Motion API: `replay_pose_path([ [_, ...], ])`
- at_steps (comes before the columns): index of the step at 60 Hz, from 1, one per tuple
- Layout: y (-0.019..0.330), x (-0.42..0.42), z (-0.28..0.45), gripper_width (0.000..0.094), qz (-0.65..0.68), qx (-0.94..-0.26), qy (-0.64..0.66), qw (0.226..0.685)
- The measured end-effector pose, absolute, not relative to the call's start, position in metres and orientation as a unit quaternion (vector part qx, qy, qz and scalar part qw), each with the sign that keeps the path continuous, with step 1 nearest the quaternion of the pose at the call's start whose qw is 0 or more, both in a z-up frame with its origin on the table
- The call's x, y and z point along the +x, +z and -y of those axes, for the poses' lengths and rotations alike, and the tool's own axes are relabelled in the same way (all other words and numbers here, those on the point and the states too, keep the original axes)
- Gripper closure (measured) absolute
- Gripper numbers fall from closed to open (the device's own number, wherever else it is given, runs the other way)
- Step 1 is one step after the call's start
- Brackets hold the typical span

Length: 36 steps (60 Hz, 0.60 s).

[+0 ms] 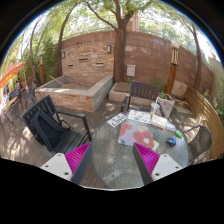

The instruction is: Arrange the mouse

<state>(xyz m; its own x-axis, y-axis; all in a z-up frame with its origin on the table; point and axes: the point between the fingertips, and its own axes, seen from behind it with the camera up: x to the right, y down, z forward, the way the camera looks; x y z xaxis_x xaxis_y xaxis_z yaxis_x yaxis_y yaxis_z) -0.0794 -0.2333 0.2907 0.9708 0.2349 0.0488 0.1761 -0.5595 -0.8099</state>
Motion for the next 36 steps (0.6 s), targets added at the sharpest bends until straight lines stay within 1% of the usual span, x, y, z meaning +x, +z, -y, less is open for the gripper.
replay_pose_path([
  [6, 0.280, -0.066, 0.236, 0.0086, 0.103, -0.887, 0.030, 0.450],
  [7, 0.266, -0.051, 0.224, 0.0086, 0.102, -0.887, 0.029, 0.450],
  [15, 0.226, 0.003, 0.215, 0.0088, 0.091, -0.894, 0.003, 0.439],
  [22, 0.175, 0.072, 0.205, 0.0090, 0.074, -0.906, -0.023, 0.415],
  [23, 0.161, 0.081, 0.195, 0.0090, 0.070, -0.908, -0.030, 0.412],
  [24, 0.160, 0.096, 0.199, 0.0090, 0.066, -0.909, -0.036, 0.410],
  [28, 0.135, 0.143, 0.183, 0.0089, 0.053, -0.911, -0.058, 0.404],
  [36, 0.094, 0.234, 0.131, 0.0087, 0.027, -0.912, -0.089, 0.400],
])
